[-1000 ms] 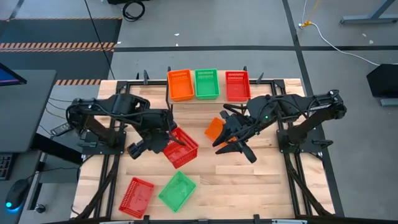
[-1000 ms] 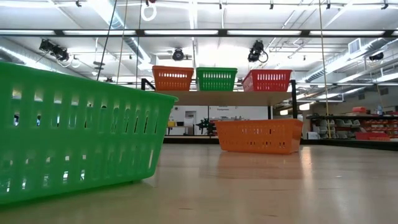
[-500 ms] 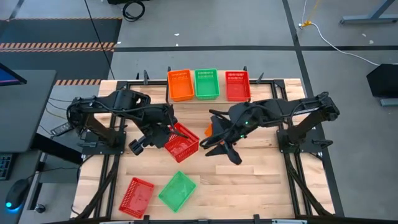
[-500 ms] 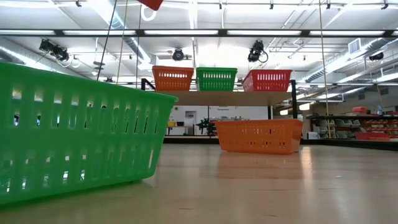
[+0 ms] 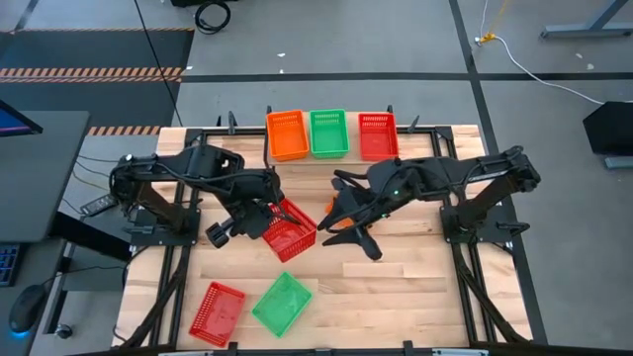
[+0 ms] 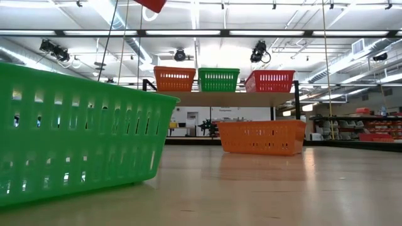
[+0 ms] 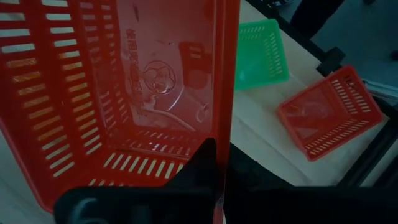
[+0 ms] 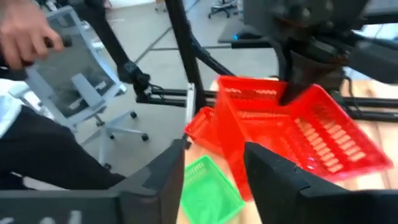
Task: Stack baskets on shelf by color
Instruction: Stack the top red bin on the red bin on the shelf
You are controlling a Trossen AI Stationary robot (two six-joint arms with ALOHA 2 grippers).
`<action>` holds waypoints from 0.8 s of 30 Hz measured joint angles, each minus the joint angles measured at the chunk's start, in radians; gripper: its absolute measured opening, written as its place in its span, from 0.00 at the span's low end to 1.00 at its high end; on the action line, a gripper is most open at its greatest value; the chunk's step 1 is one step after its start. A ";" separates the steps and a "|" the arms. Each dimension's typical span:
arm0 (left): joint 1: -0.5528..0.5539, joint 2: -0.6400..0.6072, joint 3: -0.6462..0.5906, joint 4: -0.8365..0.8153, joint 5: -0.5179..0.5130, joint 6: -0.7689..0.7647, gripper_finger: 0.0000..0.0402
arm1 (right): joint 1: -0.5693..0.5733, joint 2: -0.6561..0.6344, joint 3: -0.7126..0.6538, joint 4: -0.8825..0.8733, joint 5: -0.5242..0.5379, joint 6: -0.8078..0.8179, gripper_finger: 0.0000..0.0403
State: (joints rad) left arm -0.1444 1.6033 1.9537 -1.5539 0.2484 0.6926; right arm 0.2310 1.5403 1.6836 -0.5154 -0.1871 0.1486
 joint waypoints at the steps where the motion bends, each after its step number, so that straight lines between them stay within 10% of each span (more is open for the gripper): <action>1: 0.000 0.000 0.000 0.004 0.000 0.000 0.02 | -0.003 0.007 0.001 0.000 0.022 -0.005 0.46; 13: 0.001 0.002 0.000 0.021 -0.003 0.000 0.02 | -0.006 0.111 -0.013 0.097 0.009 -0.039 0.60; 24: 0.003 0.002 0.000 0.041 -0.038 0.005 0.02 | -0.006 0.135 -0.013 0.093 0.004 -0.048 0.28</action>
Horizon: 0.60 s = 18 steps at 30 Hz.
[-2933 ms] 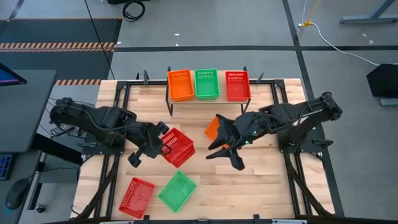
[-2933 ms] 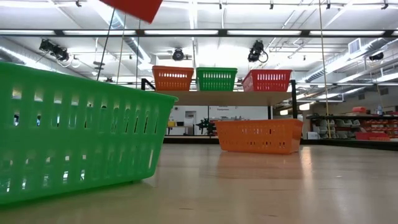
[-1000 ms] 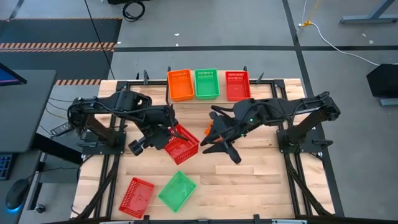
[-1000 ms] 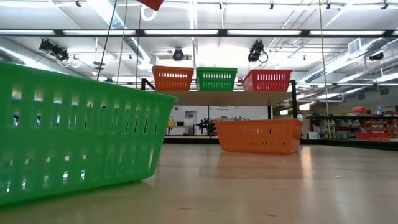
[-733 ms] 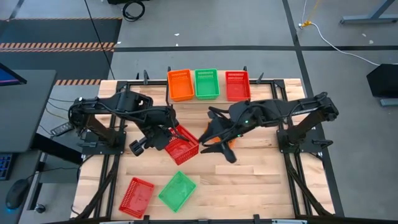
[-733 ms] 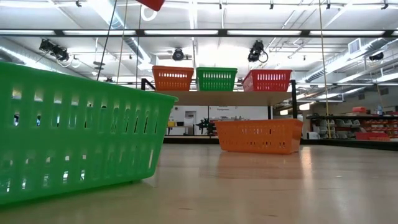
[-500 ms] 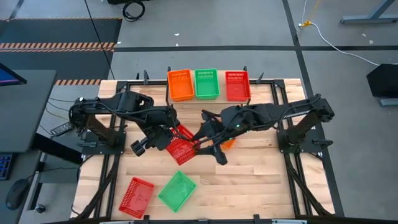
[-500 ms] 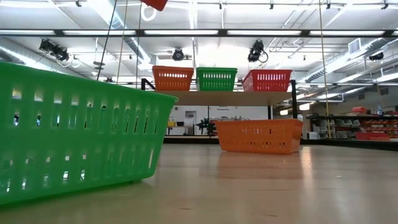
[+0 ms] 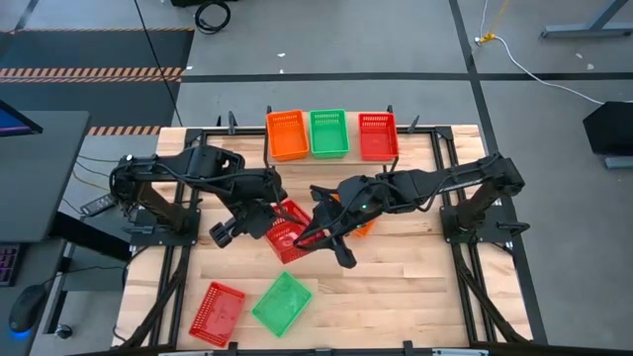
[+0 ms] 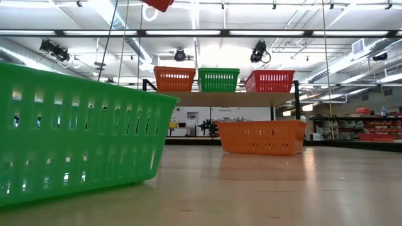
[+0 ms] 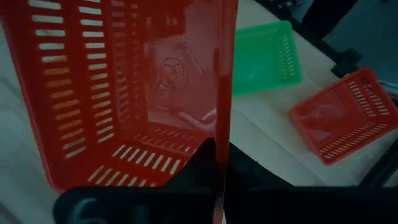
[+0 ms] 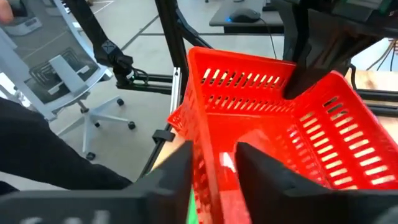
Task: Stack baskets on shelf by color
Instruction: Stack the top red bin on the red bin on the shelf
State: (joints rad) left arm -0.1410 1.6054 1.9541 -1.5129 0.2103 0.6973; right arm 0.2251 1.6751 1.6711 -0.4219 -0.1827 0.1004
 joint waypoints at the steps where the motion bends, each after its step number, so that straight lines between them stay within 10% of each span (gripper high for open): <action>1: 0.000 0.000 0.000 0.011 -0.017 -0.001 0.03 | 0.000 0.001 0.000 0.000 -0.002 -0.008 0.23; 5: 0.000 0.000 0.000 0.066 -0.125 -0.005 0.06 | -0.011 0.004 0.000 0.002 -0.024 -0.028 0.03; 18: 0.004 -0.025 0.033 0.133 -0.337 -0.005 0.38 | -0.028 0.003 0.000 -0.107 -0.014 -0.024 0.02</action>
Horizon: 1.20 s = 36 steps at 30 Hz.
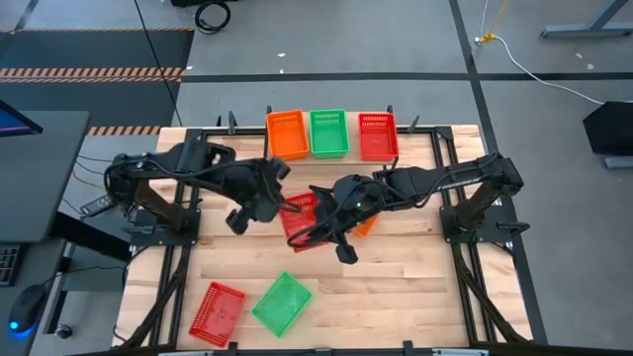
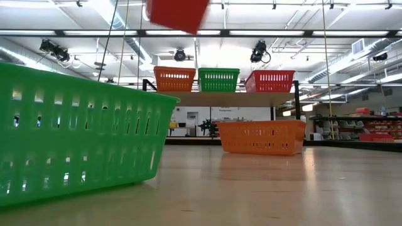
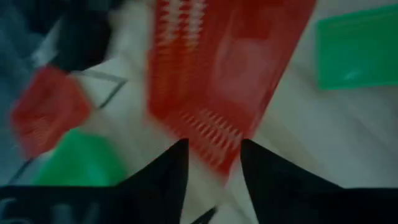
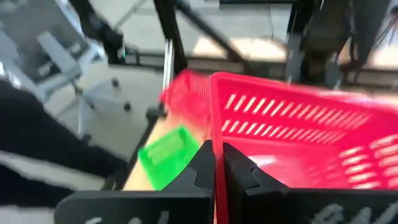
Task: Stack baskets on shelf by color
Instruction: Stack the top red bin on the red bin on the shelf
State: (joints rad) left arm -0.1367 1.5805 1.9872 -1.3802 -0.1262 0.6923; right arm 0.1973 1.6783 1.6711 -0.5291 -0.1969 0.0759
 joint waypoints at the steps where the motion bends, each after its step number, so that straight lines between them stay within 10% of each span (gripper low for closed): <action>1: 0.001 -0.003 0.014 -0.001 -0.034 -0.002 0.41 | -0.002 0.000 0.000 -0.035 -0.001 0.000 0.02; 20: 0.005 -0.005 0.265 -0.011 -0.221 -0.541 0.45 | -0.172 -0.297 0.000 -0.582 0.291 -0.065 0.02; 36: 0.175 0.064 0.264 -0.007 -0.247 -0.610 0.43 | -0.521 -0.321 -0.064 -0.648 0.201 -0.397 0.02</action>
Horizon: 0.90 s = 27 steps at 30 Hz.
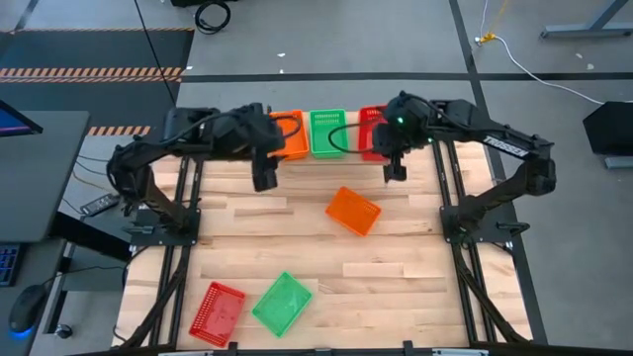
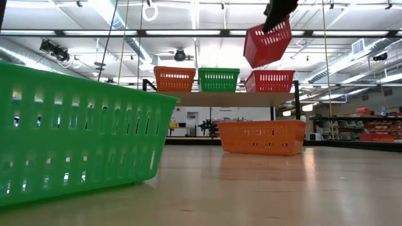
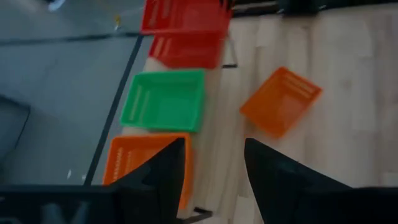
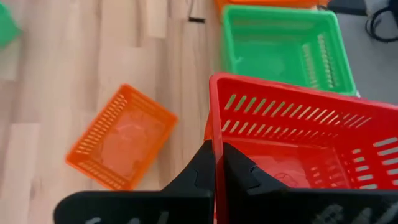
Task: Stack baskets on shelf by color
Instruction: Stack the top red bin on the red bin on the shelf
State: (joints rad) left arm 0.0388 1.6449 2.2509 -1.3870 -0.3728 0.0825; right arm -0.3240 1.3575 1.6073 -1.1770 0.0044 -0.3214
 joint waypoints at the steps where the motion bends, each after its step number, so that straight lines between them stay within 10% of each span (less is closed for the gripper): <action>1: 0.018 0.003 0.000 -0.007 0.000 -0.002 0.43 | -0.017 0.006 0.000 0.000 -0.011 -0.013 0.02; 27: 0.167 0.103 -0.001 0.077 0.069 -0.072 0.43 | -0.205 0.050 -0.050 0.041 -0.159 -0.187 0.02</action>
State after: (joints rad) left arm 0.2058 1.7477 2.2501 -1.3102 -0.3042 0.0109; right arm -0.5292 1.4071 1.5576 -1.1357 -0.1544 -0.5087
